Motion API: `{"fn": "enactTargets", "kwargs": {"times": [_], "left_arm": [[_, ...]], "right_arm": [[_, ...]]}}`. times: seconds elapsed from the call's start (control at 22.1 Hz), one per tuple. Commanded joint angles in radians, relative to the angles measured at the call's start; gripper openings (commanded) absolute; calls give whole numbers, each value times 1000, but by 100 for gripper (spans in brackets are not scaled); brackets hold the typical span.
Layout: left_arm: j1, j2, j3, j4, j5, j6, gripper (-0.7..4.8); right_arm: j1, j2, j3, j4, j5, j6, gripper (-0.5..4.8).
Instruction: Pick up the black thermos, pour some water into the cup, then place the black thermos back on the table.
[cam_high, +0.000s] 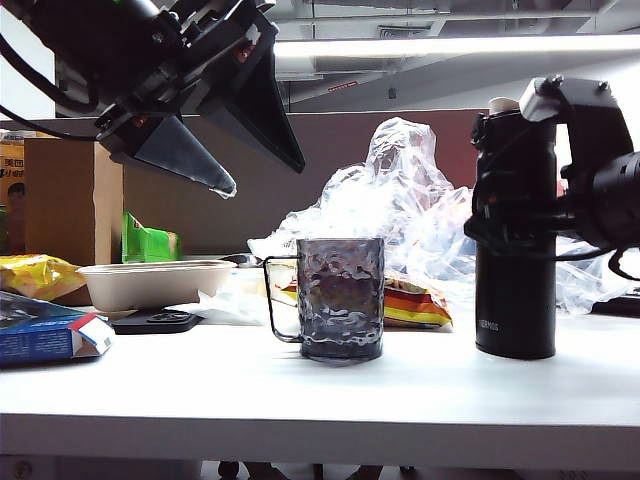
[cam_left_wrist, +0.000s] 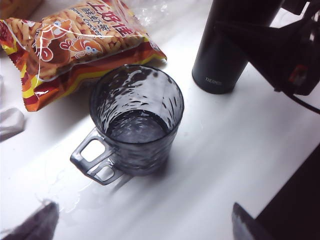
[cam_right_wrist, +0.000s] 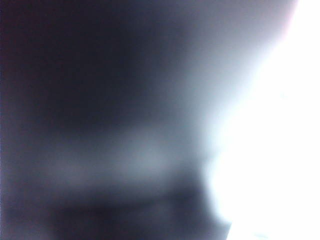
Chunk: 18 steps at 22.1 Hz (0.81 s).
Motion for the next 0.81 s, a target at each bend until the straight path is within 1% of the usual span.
{"fn": "enactTargets", "kwargs": {"times": [0.05,0.18,0.23,0.27,0.32,0.36,0.41,0.45,0.54,0.59,0.63,0.68,0.81], "left_arm": [[-2,-6,2,5,3,-3,479],[-2,-59,2,6,-3,-3,479],[-2,-116,2,-1,-3,-3,479],[-2,-166,2,-24,-3,-3,256],[-2,-221,2,-60,-4,-3,-21],[-1,-280,2,-89,-3,-3,-7],[-1,-342,2,-122,0,-3,-6],[-1,-427,2,-164,1,-3,-6],[-1,-605,-8,-232,-2,-3,-6],[-1,-682,-26,-241,-4,-3,-6],[-1,-731,-43,-242,-4,-3,-6],[-1,-801,-73,-240,-3,-3,-6],[0,-896,-139,-246,-5,-41,-6]], "right_arm": [[1,-35,-25,20,2,0,479],[1,-149,-121,18,2,2,479],[3,-242,-172,-3,-1,44,479],[6,-320,-187,-60,-31,81,293],[6,-400,-187,-134,-101,97,8],[6,-490,-182,-201,-159,134,-10],[7,-582,-182,-255,-185,169,-9],[8,-690,-182,-349,-198,180,-9],[7,-931,-179,-631,-196,190,-9],[7,-1061,-165,-810,-178,190,-9],[6,-1115,-158,-883,-177,187,-9],[5,-1231,-159,-985,-170,171,-9],[5,-1376,-164,-1101,-130,146,-8]]}}
